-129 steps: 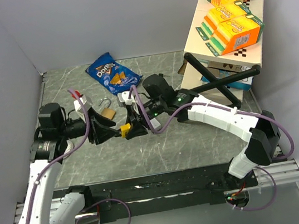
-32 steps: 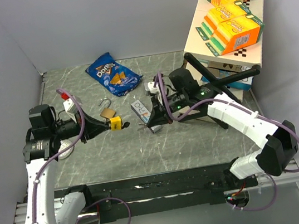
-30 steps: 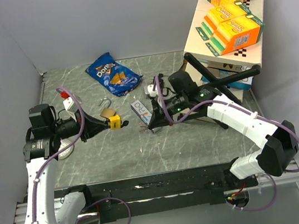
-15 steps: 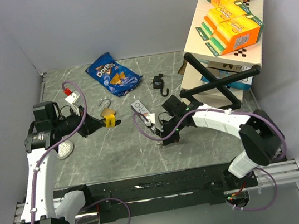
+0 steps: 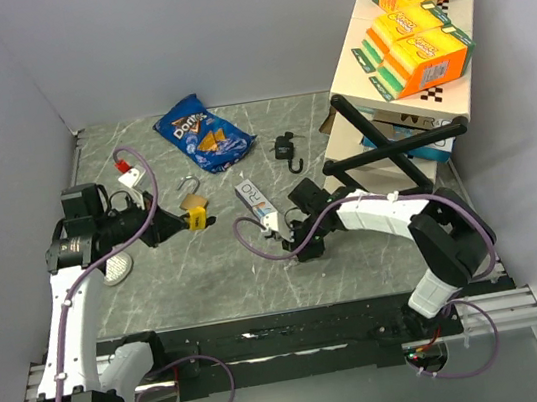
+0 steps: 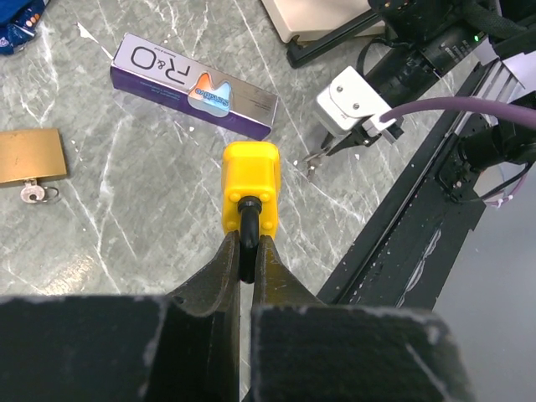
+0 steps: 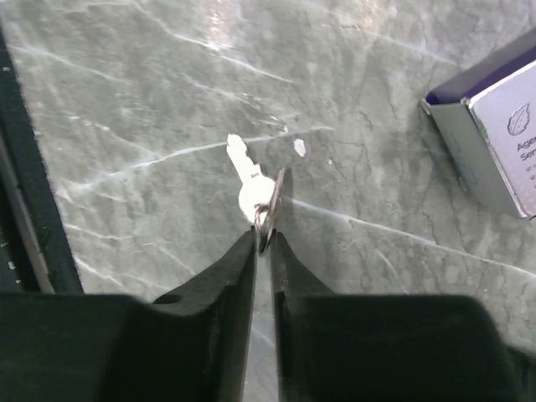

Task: Lock with the key
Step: Place the key at the center of the board, then adjust the lock.

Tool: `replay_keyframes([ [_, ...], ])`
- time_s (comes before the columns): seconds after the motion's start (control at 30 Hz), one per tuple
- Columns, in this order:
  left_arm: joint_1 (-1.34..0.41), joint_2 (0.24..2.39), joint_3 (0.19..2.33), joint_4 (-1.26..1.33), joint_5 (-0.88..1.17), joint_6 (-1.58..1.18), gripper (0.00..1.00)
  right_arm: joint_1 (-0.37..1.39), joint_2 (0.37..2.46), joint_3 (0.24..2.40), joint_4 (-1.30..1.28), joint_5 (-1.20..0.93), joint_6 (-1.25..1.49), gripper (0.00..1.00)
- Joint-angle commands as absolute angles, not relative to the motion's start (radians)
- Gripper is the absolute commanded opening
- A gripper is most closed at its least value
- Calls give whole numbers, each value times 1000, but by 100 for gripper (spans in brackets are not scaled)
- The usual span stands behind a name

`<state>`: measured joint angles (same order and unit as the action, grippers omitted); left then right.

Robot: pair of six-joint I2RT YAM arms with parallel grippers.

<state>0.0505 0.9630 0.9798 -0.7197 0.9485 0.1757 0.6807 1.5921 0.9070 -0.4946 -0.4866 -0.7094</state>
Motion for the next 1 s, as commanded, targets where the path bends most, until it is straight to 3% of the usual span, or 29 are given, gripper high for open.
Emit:
replay_keyframes([
  [0.0, 41, 954, 989, -696, 982, 209, 1, 672, 1617, 927, -472, -462, -732, 38],
  [0.1, 37, 977, 1006, -728, 995, 225, 1, 669, 1597, 927, -466, -466, -730, 60],
  [0.3, 22, 1012, 1052, -795, 1103, 261, 1, 670, 1490, 980, -482, -547, -723, 83],
  [0.7, -95, 1025, 1068, -810, 1362, 223, 1, 725, 1220, 1075, -292, -758, -684, 96],
  [0.9, -135, 1043, 1092, -799, 1428, 187, 1, 782, 1163, 1078, -288, -801, -718, 90],
  [0.97, -150, 1045, 1100, -805, 1436, 193, 1, 802, 1152, 1072, -284, -799, -716, 83],
])
